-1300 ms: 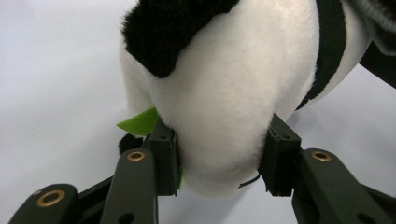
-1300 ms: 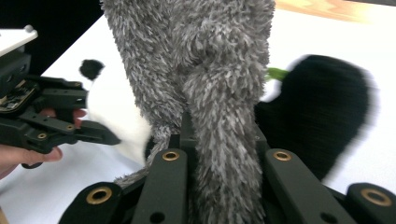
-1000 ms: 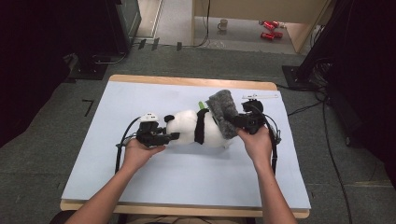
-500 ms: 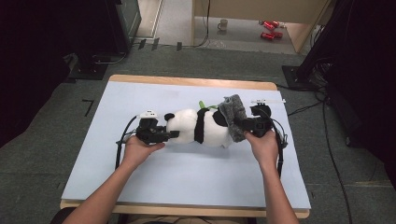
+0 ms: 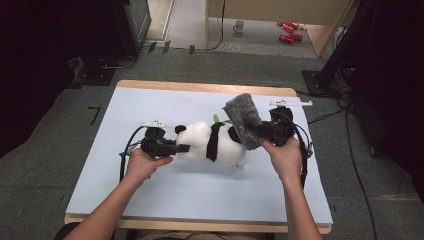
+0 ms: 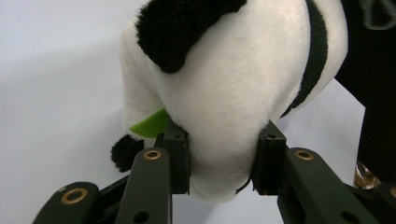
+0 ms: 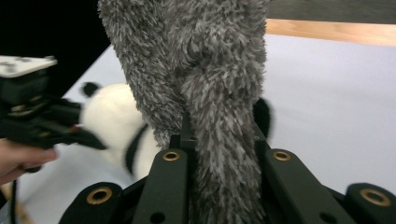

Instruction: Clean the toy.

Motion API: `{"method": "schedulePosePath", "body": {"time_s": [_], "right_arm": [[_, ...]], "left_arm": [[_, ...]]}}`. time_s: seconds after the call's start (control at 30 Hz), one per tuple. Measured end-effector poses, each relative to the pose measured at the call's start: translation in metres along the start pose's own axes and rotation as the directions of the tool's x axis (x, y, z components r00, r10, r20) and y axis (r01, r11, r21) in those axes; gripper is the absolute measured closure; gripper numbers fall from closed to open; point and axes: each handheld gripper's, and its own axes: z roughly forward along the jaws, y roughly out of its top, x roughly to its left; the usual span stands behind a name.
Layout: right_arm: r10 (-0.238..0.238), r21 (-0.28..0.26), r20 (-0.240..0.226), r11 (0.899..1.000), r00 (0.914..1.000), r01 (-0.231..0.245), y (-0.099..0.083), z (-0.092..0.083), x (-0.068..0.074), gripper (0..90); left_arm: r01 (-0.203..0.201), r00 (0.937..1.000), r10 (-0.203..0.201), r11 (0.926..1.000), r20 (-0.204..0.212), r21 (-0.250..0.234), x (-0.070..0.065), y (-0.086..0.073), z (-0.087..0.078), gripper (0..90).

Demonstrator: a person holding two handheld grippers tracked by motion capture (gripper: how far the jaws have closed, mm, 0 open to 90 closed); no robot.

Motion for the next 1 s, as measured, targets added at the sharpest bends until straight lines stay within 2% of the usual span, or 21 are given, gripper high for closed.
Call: {"method": "schedulePosePath", "body": {"time_s": [0.03, 0.07, 0.13, 0.23, 0.27, 0.3, 0.33, 0.43, 0.57, 0.67, 0.87, 1.0], "right_arm": [[0.000, 0.000, 0.000, 1.000, 1.0000, 0.000, 0.000, 0.000, 0.000, 77.9], [-0.026, 0.012, -0.023, 1.000, 0.9994, 0.026, 0.000, 0.001, 0.012, 77.9], [-0.044, 0.041, -0.035, 0.998, 0.9984, 0.045, -0.001, 0.007, 0.021, 77.8], [-0.048, 0.100, -0.043, 0.994, 0.9979, 0.052, -0.007, 0.021, 0.026, 77.7], [-0.048, 0.100, -0.043, 0.994, 0.9979, 0.052, -0.007, 0.021, 0.026, 77.7], [-0.051, 0.154, -0.030, 0.987, 0.9982, 0.055, -0.013, 0.035, 0.026, 77.8], [-0.052, 0.152, -0.029, 0.987, 0.9982, 0.055, -0.014, 0.038, 0.026, 77.7], [-0.055, 0.145, -0.027, 0.988, 0.9981, 0.058, -0.014, 0.040, 0.024, 77.7], [-0.049, 0.129, -0.025, 0.990, 0.9985, 0.052, -0.014, 0.041, 0.020, 77.7], [-0.048, 0.122, -0.030, 0.991, 0.9984, 0.052, -0.013, 0.043, 0.018, 77.6], [-0.046, 0.102, -0.033, 0.994, 0.9984, 0.049, -0.010, 0.046, 0.012, 77.1], [-0.044, 0.090, -0.032, 0.995, 0.9985, 0.047, -0.006, 0.050, 0.009, 77.0]], "left_arm": [[0.000, 1.0000, 0.000, 1.0000, 0.000, 0.000, 0.000, 0.000, 0.000, 64.9], [-0.001, 0.9999, 0.001, 1.0000, -0.013, -0.002, 0.001, -0.001, 0.001, 64.5], [-0.004, 0.9998, 0.004, 1.0000, -0.021, -0.007, 0.003, -0.001, 0.001, 63.6], [0.008, 0.9997, -0.008, 0.9999, -0.022, -0.010, 0.004, -0.002, 0.002, 62.3], [0.008, 0.9997, -0.008, 0.9999, -0.022, -0.010, 0.004, -0.002, 0.002, 62.1], [0.003, 0.9996, -0.003, 1.0000, -0.028, -0.009, 0.004, -0.002, 0.002, 61.2], [-0.014, 0.9989, 0.014, 0.9999, -0.045, -0.005, 0.003, -0.003, 0.002, 60.2], [-0.017, 0.9988, 0.016, 0.9997, -0.045, -0.015, 0.005, -0.003, 0.002, 53.5], [-0.092, 0.9930, 0.087, 0.9940, -0.080, -0.060, 0.004, -0.007, 0.001, 43.4], [-0.105, 0.9924, 0.100, 0.9924, -0.071, -0.064, 0.005, -0.009, 0.000, 39.2], [-0.136, 0.9893, 0.131, 0.9877, -0.063, -0.077, 0.009, -0.015, -0.003, 36.9], [-0.149, 0.9872, 0.145, 0.9865, -0.066, -0.067, 0.013, -0.020, -0.003, 36.5]]}}
